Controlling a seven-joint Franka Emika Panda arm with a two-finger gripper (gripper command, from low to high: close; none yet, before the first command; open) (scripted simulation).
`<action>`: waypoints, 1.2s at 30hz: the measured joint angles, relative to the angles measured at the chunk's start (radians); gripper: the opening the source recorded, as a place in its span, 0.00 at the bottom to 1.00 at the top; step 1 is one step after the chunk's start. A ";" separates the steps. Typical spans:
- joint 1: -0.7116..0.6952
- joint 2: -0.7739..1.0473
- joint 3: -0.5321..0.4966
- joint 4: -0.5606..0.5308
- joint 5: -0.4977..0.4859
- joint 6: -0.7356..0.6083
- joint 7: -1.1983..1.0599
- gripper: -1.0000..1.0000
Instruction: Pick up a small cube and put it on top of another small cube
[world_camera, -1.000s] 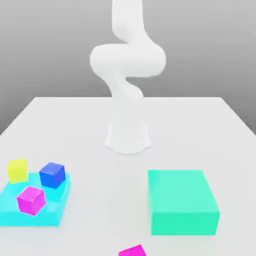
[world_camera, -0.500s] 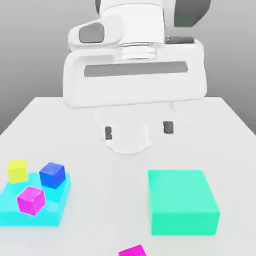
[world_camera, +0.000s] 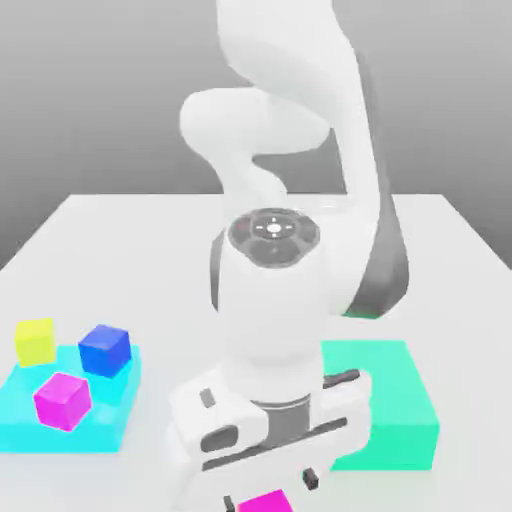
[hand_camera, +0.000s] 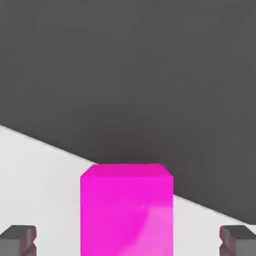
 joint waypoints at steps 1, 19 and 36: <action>-0.003 0.023 0.003 0.005 0.002 0.018 -0.002 0.00; -0.074 -0.261 -0.090 -0.086 -0.118 -0.155 -0.167 0.00; -0.347 -0.522 -0.237 -0.248 -0.090 -0.270 -0.850 0.00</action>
